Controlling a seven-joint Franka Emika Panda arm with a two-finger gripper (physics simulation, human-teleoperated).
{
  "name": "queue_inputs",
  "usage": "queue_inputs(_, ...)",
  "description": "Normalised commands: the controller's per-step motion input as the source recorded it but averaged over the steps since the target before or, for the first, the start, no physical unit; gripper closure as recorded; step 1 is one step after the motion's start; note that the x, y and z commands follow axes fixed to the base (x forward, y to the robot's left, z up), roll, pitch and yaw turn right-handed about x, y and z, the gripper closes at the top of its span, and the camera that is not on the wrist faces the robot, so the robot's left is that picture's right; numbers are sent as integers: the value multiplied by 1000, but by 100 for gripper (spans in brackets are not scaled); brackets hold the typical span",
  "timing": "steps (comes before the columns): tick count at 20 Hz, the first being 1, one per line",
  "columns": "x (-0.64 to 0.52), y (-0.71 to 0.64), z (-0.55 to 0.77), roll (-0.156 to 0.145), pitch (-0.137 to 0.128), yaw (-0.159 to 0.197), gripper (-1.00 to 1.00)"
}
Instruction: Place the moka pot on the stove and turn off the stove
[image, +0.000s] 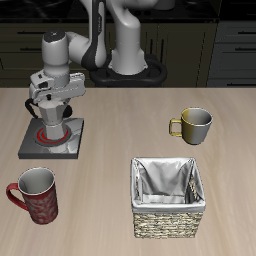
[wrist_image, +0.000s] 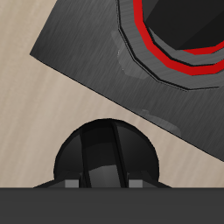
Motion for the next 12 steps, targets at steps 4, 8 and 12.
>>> queue_inputs(4,53,-16,-57,-10,1,-51,100)
queue_inputs(8,64,54,-7,-9,-9,-69,100)
queue_inputs(12,83,-7,-21,-9,-4,-43,100)
